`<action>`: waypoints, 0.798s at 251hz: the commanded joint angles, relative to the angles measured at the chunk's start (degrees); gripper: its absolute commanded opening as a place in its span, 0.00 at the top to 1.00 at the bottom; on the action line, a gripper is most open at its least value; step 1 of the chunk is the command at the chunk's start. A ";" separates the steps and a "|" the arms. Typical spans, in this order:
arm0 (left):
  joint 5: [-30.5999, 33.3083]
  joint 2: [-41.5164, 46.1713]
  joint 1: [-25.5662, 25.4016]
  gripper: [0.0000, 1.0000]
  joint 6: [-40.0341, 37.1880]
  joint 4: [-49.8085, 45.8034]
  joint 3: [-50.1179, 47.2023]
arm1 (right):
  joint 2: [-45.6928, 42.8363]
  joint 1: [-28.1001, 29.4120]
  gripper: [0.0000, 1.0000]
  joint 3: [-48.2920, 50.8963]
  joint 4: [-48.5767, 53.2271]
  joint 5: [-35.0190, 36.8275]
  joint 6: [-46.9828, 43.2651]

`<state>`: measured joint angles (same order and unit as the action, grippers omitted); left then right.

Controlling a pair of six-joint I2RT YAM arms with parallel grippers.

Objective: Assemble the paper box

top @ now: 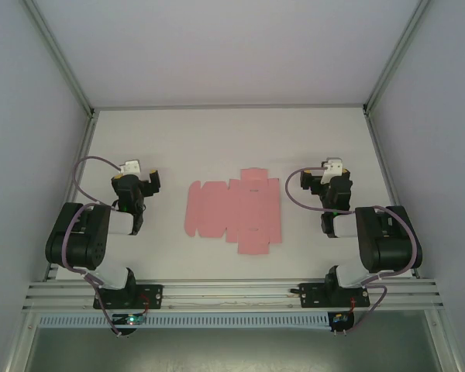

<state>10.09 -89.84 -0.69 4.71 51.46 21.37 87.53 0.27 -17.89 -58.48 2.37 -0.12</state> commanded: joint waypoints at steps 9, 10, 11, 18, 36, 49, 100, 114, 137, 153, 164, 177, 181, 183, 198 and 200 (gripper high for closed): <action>0.23 0.74 -0.28 0.00 -0.90 0.22 0.33 | -0.64 0.52 0.02 -0.90 -0.76 0.57 0.61; 0.26 0.73 -0.28 0.00 -0.91 0.22 0.34 | -0.62 0.52 0.02 -0.87 -0.76 0.55 0.58; 0.27 0.73 -0.28 0.00 -0.88 0.22 0.39 | -0.61 0.52 0.02 -0.89 -0.76 0.54 0.57; 0.24 0.72 -0.28 0.00 -0.92 0.22 0.40 | -0.63 0.51 0.02 -0.95 -0.67 0.52 0.49; 0.28 0.72 -0.28 0.00 -0.90 0.22 0.36 | -0.57 0.52 0.02 -1.00 -0.75 0.58 0.66; 0.28 0.72 -0.28 0.00 -0.93 0.22 0.36 | -0.60 0.47 0.02 -0.98 -0.78 0.60 0.68; 0.21 0.72 -0.23 0.00 -0.86 0.24 0.38 | -0.59 0.40 0.02 -0.99 -0.67 0.46 0.74; 0.22 0.73 -0.26 0.00 -0.93 0.22 0.42 | -0.61 0.19 0.02 -0.96 -0.72 -0.29 0.91; 0.28 0.72 -0.28 0.00 -0.85 0.24 0.37 | -0.65 -0.27 0.02 -0.82 -0.94 -1.60 1.08; 0.26 0.77 -0.28 0.00 -0.84 0.07 0.46 | -0.74 -0.36 0.02 -1.17 -0.83 -1.92 1.36; 0.22 0.70 -0.26 0.00 -0.83 -0.05 0.53 | -1.40 -0.39 0.02 -1.97 1.26 -2.10 1.19; 0.21 0.72 -0.28 0.00 -0.82 -0.05 0.55 | -3.13 -0.41 0.02 -3.35 5.02 -2.28 1.27; 0.25 0.78 -0.28 0.00 -0.82 -0.02 0.49 | -3.77 -0.36 0.02 -3.86 6.46 -2.29 1.11; 0.25 0.74 -0.32 0.00 -0.84 -0.04 0.47 | -4.12 -0.36 0.02 -4.14 7.11 -2.33 1.09; 0.18 0.73 -0.28 0.00 -0.86 0.00 0.44 | -7.40 -0.30 0.02 -6.16 13.34 -2.26 0.74; 0.06 0.75 -0.28 0.00 -0.91 0.03 0.39 | -7.97 -0.22 0.02 -6.47 14.17 -2.10 0.67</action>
<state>10.09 -89.84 -0.69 4.71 51.44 21.37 85.58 0.12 -19.81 -53.34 1.21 0.10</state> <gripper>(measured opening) 0.999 0.983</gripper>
